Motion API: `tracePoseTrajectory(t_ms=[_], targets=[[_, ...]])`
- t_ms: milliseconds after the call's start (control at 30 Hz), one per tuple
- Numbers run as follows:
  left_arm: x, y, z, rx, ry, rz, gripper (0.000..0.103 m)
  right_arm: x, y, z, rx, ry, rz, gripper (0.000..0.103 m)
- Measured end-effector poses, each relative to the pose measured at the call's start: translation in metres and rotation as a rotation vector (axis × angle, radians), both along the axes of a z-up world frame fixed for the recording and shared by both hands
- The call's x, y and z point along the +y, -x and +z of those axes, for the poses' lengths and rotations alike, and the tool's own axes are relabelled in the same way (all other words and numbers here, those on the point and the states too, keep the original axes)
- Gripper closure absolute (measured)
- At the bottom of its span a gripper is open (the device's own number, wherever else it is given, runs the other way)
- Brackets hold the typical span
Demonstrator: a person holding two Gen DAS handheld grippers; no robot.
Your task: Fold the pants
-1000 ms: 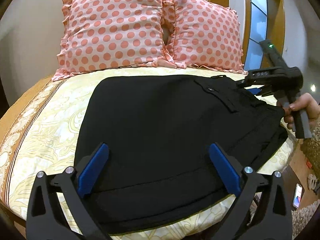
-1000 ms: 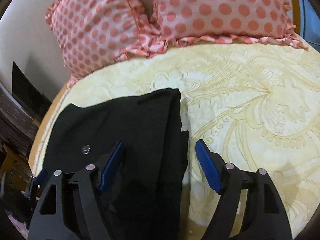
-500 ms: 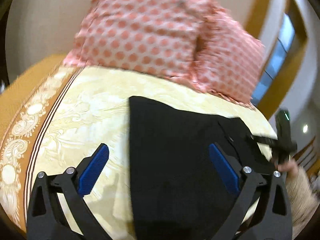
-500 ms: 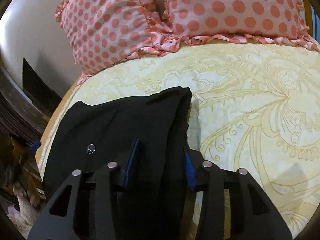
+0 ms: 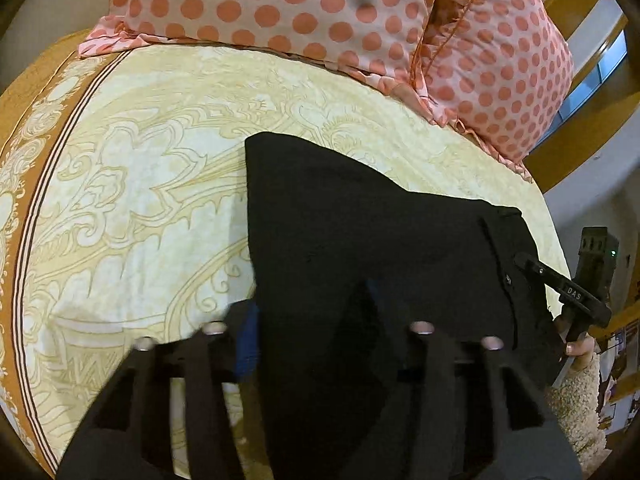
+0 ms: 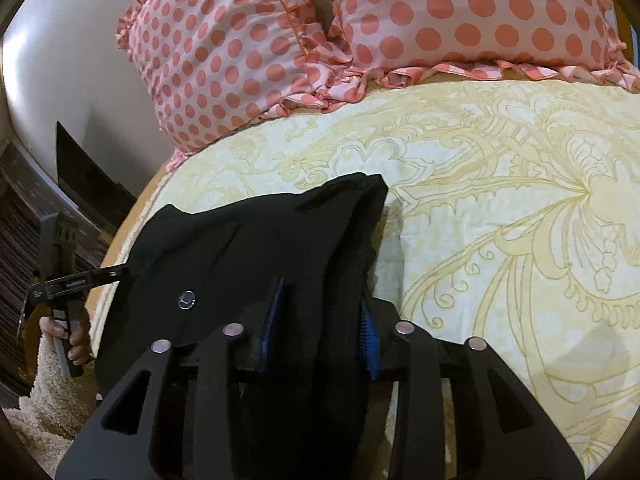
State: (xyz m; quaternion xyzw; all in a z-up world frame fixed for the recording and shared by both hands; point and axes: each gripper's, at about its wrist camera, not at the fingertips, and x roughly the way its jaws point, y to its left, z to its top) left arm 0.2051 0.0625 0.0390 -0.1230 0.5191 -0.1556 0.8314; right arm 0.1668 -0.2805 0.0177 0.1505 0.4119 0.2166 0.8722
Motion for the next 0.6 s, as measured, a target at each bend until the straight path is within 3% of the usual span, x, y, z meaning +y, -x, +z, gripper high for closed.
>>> tracePoseTrajectory(t_ms=[33,100,300,500,600], targets=[[-0.003,0.001,0.003,-0.015,-0.015,-0.01,0.085,0.002,0.002,0.002,-0.015,0.01,0.002,0.083],[-0.01,0.005,0.013,-0.05,-0.05,-0.032,0.095,0.003,0.004,0.009,-0.041,0.012,0.004,0.087],[-0.025,-0.004,0.032,-0.093,-0.128,-0.054,0.098,0.004,-0.004,0.034,-0.104,0.008,0.008,0.09],[-0.041,-0.043,0.057,-0.17,-0.189,-0.055,0.098,0.005,-0.041,0.06,-0.15,0.043,-0.016,0.091],[-0.05,-0.071,0.065,-0.223,-0.228,-0.038,0.098,0.006,-0.072,0.078,-0.221,0.069,-0.043,0.091]])
